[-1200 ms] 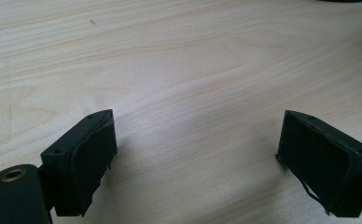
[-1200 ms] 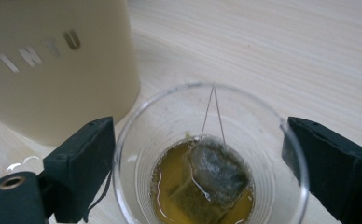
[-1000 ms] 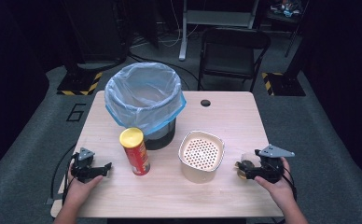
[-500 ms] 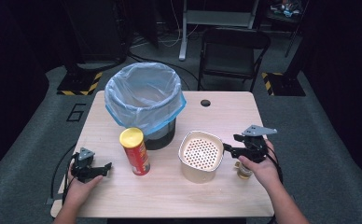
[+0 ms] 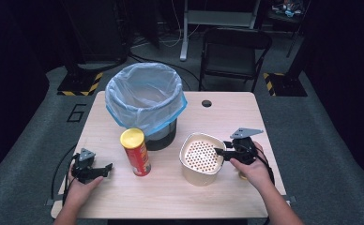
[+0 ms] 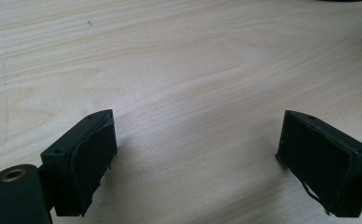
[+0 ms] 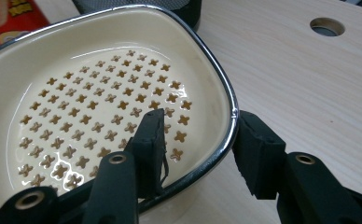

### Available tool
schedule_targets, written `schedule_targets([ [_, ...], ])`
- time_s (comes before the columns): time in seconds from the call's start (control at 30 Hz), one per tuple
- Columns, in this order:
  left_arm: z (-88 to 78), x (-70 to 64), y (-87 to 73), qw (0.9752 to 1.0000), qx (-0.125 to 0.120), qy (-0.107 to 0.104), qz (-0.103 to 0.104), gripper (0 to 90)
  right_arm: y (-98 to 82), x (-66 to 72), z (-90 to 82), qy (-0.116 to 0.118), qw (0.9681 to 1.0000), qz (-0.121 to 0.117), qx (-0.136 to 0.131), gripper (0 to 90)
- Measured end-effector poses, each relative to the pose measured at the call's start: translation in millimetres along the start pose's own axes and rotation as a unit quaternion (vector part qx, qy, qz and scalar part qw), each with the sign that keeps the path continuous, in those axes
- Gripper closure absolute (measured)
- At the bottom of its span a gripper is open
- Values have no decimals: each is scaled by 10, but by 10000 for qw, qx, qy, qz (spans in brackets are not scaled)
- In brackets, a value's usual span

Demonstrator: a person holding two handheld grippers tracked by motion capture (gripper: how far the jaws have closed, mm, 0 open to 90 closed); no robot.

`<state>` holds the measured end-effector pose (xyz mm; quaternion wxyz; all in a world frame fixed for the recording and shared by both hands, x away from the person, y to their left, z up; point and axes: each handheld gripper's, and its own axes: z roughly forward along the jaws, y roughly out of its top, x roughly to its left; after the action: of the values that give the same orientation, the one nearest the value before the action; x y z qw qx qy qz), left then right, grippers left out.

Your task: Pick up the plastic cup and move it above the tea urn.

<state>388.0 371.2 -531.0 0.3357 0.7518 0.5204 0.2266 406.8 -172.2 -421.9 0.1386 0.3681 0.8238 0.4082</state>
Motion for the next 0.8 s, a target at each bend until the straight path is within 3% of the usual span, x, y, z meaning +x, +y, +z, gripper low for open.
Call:
schedule_targets([
  [0.23,0,0,0,10000,0,0,2,115,-184,150,-215,133,9999,21,-81,474],
  [0.33,0,-1,0,10000,-2,-1,-3,116,-221,178,-376,100,9991,56,-409,382],
  [0.4,0,-1,0,10000,3,2,2,116,-241,155,-522,-113,9974,51,-715,319],
  [0.5,0,-1,0,10000,0,1,0,115,-321,57,-673,-679,9931,47,-958,226],
  [0.57,0,-1,0,10000,3,1,4,115,-409,-46,-696,-862,9921,159,-894,151],
  [0.63,0,-1,0,10000,1,1,1,116,-457,-89,-687,-953,9917,219,-830,138],
  [0.67,0,-1,0,10000,2,2,1,116,-560,-162,-655,-1138,9908,227,-695,123],
  [0.8,0,-1,0,10000,2,1,2,116,-713,-254,-550,-1224,9907,430,-421,83],
])
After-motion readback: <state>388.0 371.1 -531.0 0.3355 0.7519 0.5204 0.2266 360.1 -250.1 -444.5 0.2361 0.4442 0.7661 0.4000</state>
